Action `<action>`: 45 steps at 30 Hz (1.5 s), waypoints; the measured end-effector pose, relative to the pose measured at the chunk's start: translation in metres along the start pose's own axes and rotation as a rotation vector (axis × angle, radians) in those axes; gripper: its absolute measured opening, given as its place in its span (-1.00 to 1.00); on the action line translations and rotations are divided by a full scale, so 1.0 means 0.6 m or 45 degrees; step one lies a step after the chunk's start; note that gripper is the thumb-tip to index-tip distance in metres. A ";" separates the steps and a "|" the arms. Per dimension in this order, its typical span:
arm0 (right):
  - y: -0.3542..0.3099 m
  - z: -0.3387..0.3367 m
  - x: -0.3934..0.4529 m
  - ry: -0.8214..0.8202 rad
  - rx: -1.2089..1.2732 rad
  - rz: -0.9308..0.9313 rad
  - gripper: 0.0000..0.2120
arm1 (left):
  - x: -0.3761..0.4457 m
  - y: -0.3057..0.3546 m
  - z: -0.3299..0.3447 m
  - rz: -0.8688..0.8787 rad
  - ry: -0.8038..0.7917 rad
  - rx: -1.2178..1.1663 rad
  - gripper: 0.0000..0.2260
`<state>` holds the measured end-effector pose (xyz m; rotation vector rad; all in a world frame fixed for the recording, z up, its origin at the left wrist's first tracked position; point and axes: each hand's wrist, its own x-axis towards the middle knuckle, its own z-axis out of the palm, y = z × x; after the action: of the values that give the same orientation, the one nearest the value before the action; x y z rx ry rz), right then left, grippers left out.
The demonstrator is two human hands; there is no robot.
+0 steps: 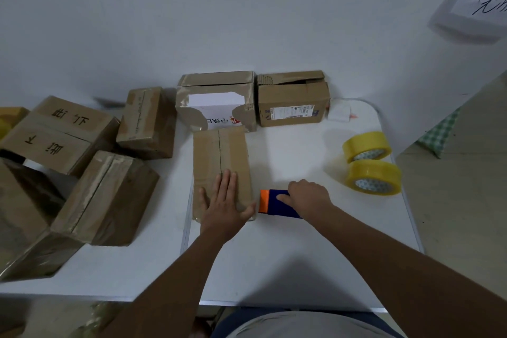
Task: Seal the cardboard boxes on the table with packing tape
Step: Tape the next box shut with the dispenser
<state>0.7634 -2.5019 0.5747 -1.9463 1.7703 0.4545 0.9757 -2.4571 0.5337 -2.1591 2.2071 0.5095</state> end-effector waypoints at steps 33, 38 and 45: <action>-0.106 0.097 -0.035 -0.162 2.626 0.735 -0.79 | -0.013 -0.041 -0.045 0.118 -0.145 -0.146 -0.53; -0.099 0.108 -0.071 0.214 2.217 0.455 -0.81 | -0.023 -0.056 -0.044 0.253 -0.034 -0.051 -0.53; -0.102 0.105 -0.079 0.243 2.403 0.413 -0.97 | -0.020 -0.096 -0.046 0.516 -0.065 0.223 -0.37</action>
<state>0.8230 -2.4243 0.5549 -0.3240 1.4179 -1.0297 1.0385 -2.4520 0.5497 -1.6020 2.5585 0.3539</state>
